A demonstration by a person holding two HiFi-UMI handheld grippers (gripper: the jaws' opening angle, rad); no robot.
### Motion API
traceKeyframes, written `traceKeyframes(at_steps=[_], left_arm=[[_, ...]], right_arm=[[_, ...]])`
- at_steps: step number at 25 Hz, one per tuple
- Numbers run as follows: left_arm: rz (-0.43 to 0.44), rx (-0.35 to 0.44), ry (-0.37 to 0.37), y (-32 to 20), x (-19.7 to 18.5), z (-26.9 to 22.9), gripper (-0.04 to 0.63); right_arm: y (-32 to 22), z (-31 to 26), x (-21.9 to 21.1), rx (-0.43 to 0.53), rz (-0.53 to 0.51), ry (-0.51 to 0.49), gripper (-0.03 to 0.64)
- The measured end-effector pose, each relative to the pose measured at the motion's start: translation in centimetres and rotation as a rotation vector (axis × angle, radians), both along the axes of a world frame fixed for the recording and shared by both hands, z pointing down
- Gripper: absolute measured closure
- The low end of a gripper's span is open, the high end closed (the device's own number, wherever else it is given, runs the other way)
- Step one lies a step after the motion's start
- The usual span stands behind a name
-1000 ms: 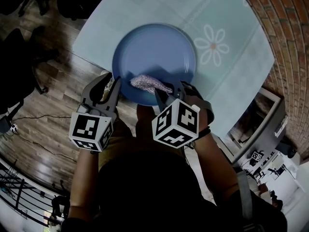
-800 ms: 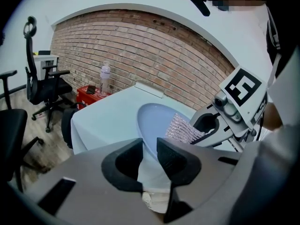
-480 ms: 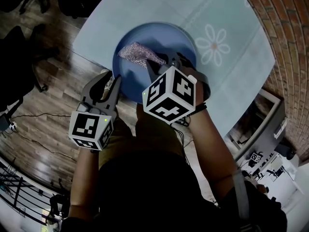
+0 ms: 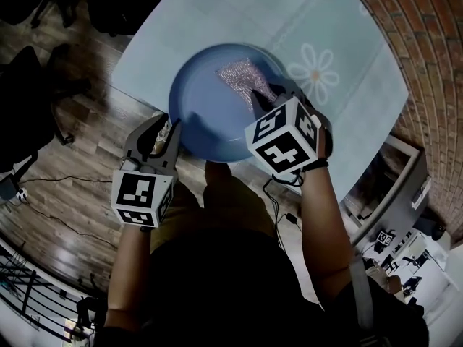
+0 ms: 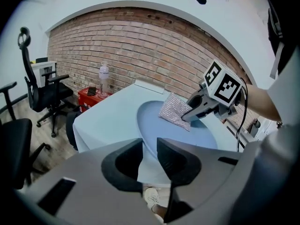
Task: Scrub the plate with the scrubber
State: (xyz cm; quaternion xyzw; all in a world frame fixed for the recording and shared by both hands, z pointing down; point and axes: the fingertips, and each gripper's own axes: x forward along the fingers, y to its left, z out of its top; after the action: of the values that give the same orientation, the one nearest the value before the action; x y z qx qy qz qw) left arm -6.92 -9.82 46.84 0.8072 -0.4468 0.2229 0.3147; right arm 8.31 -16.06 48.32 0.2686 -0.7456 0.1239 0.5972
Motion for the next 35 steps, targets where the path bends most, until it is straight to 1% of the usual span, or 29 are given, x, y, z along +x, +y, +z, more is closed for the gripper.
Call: traceKeyframes(at_steps=[4, 6, 9, 11, 13, 18, 20, 22, 25, 30, 35], left_arm=[[0.013, -0.012, -0.020, -0.1, 0.1, -0.1, 0.492], [0.017, -0.018, -0.037, -0.1, 0.0, -0.2, 0.492], [0.015, -0.022, -0.045, -0.2, 0.1, -0.2, 0.492], [0.013, -0.024, -0.040, -0.3, 0.0, -0.1, 0.492], [0.013, -0.024, -0.038, -0.3, 0.0, -0.1, 0.492], [0.032, -0.013, -0.065, -0.3, 0.0, -0.3, 0.491], [0.040, 0.001, -0.080, -0.2, 0.0, -0.4, 0.489], [0.047, 0.025, -0.110, -0.5, -0.2, -0.8, 0.489], [0.049, 0.058, -0.148, -1.1, -0.9, -1.6, 0.489], [0.041, 0.093, -0.162, -1.3, -0.7, -4.1, 0.489], [0.060, 0.185, -0.159, -2.2, 0.6, -7.8, 0.489]], right_arm=[[2.3, -0.1, 0.8, -0.045, -0.002, 0.019, 0.526], [4.0, 0.0, 0.0, -0.085, -0.022, 0.002, 0.526], [6.5, 0.3, -2.5, -0.142, -0.077, -0.048, 0.526], [7.2, 0.4, -4.1, -0.141, -0.119, -0.056, 0.526], [7.4, 0.4, -4.8, -0.138, -0.139, -0.056, 0.526], [7.6, -0.1, -4.9, -0.157, -0.131, -0.098, 0.526], [7.7, -0.5, -4.9, -0.160, -0.124, -0.128, 0.526], [7.9, -0.9, -5.0, -0.164, -0.104, -0.171, 0.526], [7.8, -1.8, -5.2, -0.152, -0.077, -0.236, 0.526], [7.4, -3.9, -5.0, -0.106, -0.038, -0.301, 0.526], [5.9, -6.4, -4.5, -0.021, -0.017, -0.335, 0.526]])
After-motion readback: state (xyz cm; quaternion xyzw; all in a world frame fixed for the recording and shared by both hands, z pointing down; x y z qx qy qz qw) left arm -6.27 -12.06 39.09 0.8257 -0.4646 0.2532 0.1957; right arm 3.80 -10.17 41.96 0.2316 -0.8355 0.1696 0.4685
